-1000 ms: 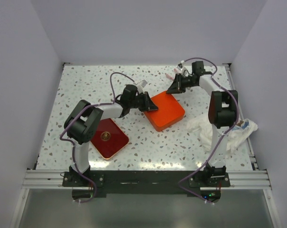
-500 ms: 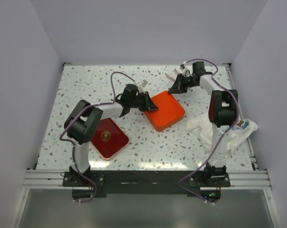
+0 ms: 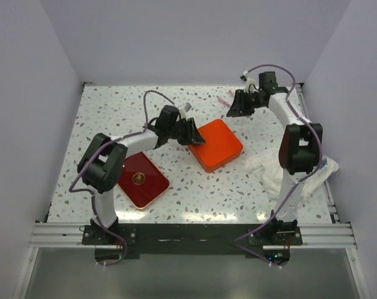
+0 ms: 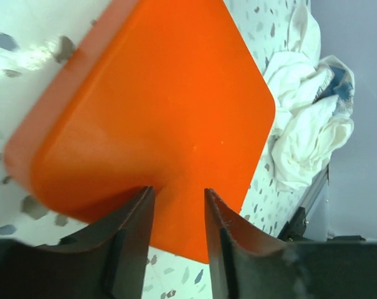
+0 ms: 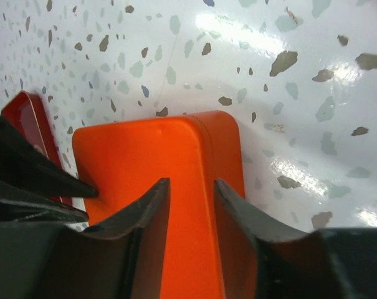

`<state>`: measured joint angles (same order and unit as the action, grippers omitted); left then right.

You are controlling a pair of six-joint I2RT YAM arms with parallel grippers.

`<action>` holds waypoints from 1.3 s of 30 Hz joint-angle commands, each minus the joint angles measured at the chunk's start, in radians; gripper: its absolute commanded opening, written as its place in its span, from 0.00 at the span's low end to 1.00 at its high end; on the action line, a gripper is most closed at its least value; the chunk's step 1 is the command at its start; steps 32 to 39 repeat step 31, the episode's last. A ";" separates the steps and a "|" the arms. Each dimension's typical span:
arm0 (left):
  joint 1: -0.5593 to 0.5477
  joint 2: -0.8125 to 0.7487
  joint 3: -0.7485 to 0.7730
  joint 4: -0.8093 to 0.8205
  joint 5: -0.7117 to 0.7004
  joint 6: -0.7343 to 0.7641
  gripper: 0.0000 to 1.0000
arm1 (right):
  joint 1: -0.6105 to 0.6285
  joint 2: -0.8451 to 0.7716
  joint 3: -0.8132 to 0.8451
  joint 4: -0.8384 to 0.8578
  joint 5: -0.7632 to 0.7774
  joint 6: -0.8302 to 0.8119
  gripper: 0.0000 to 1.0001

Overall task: Pack the cookies
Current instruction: Reset both arms

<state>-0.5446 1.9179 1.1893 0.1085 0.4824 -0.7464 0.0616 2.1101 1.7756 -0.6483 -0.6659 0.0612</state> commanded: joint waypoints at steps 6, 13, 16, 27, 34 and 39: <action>0.120 -0.313 0.084 -0.188 -0.142 0.168 0.70 | -0.017 -0.422 -0.088 0.002 0.161 -0.343 0.86; 0.172 -0.696 -0.057 -0.248 -0.465 0.298 0.97 | -0.201 -0.670 -0.314 0.150 0.292 -0.118 0.99; 0.199 -0.821 -0.143 -0.239 -0.565 0.286 1.00 | -0.230 -0.752 -0.346 0.111 0.384 -0.092 0.99; 0.232 -1.033 -0.191 -0.372 -0.564 0.298 1.00 | -0.230 -0.932 -0.344 0.001 0.765 0.002 0.99; 0.232 -1.039 -0.192 -0.378 -0.559 0.298 1.00 | -0.229 -0.973 -0.360 0.018 0.761 -0.014 0.99; 0.232 -1.039 -0.192 -0.378 -0.559 0.298 1.00 | -0.229 -0.973 -0.360 0.018 0.761 -0.014 0.99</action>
